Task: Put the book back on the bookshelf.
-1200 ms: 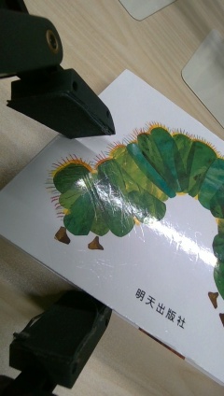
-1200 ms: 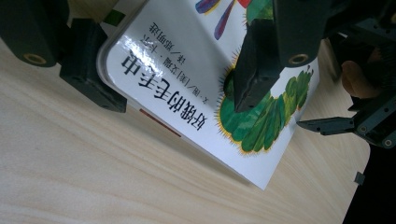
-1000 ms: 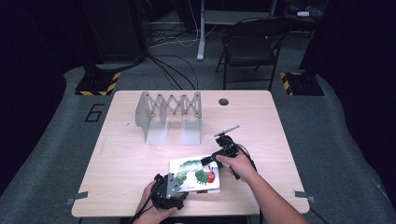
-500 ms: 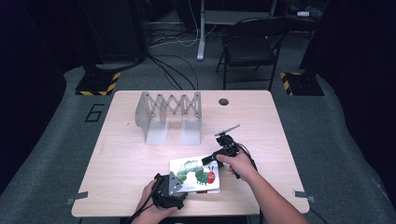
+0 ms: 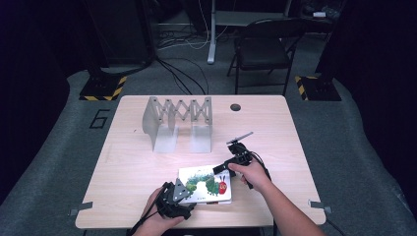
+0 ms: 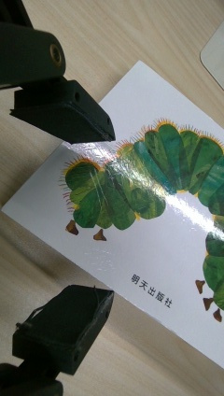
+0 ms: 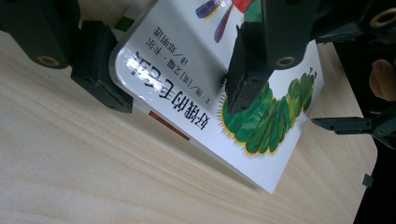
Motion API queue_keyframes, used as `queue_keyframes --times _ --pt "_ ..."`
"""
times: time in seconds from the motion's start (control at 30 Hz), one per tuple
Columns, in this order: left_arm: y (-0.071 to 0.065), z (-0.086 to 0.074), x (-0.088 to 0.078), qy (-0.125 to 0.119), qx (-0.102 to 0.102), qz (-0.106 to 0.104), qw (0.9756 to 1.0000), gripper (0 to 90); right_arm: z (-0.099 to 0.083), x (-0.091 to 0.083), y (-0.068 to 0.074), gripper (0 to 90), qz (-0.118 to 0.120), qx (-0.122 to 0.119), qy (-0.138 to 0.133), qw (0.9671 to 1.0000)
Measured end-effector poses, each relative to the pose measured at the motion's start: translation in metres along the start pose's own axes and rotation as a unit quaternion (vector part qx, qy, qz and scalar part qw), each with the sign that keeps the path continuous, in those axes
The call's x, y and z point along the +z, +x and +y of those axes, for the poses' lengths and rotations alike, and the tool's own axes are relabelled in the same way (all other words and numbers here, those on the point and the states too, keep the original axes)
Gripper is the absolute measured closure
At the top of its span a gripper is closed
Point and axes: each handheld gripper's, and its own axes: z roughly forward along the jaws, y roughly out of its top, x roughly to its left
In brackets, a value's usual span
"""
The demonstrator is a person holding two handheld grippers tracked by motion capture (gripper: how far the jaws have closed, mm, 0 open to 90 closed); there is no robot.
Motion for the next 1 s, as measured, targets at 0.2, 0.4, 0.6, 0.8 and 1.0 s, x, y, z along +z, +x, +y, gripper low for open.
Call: queue_keyframes --times 0.2,0.4,0.6,0.8,1.0 --pt "0.002 0.001 -0.004 -0.005 -0.01 -0.001 0.9999 19.7 -0.001 0.003 -0.004 41.3 -0.003 0.0 0.005 1.0" --pt "0.006 0.001 -0.008 -0.009 -0.015 0.004 0.9998 19.8 -0.003 0.004 -0.006 41.5 0.002 0.005 0.002 1.0" --pt "0.014 0.003 -0.01 -0.008 -0.031 0.0 0.9995 19.8 -0.003 0.004 -0.007 41.9 0.005 0.009 0.001 0.9999" --pt "0.022 0.005 -0.007 -0.006 -0.052 -0.012 0.9985 19.8 -0.003 0.004 -0.008 42.0 0.005 0.005 -0.001 1.0" --pt "0.028 0.005 0.0 0.003 -0.067 -0.012 0.9977 19.0 -0.003 0.004 -0.008 42.0 0.006 0.007 -0.003 1.0"
